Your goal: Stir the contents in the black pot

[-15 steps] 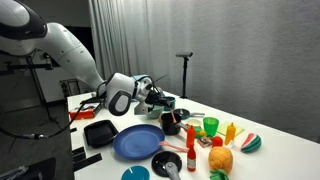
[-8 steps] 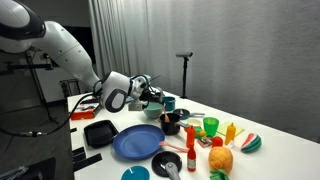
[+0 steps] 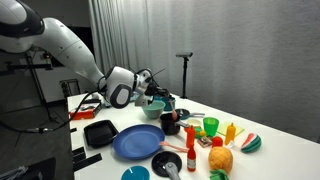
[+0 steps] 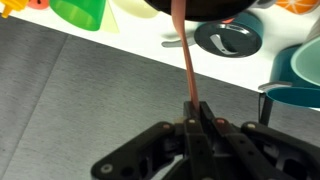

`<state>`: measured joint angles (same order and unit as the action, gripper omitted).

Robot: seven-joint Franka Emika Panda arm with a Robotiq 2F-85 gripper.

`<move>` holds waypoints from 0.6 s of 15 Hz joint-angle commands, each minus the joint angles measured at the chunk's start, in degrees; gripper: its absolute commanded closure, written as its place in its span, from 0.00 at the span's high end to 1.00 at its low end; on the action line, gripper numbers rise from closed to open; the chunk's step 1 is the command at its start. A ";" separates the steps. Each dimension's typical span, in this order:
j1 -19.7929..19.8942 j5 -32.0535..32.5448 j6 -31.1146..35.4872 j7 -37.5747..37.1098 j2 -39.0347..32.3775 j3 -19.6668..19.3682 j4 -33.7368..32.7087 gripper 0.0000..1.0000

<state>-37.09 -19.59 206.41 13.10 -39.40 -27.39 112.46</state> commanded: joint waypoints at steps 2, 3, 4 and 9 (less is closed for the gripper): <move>-0.94 -0.63 0.73 1.05 1.02 -2.90 2.82 0.02; -0.81 -0.11 0.63 0.71 1.61 -2.45 3.96 0.02; -0.76 0.21 0.63 0.51 1.98 -2.00 4.91 0.02; -0.13 2.15 0.14 -0.56 3.09 2.49 7.74 0.02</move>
<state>-37.41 -19.04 206.47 13.13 -38.90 -27.10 117.51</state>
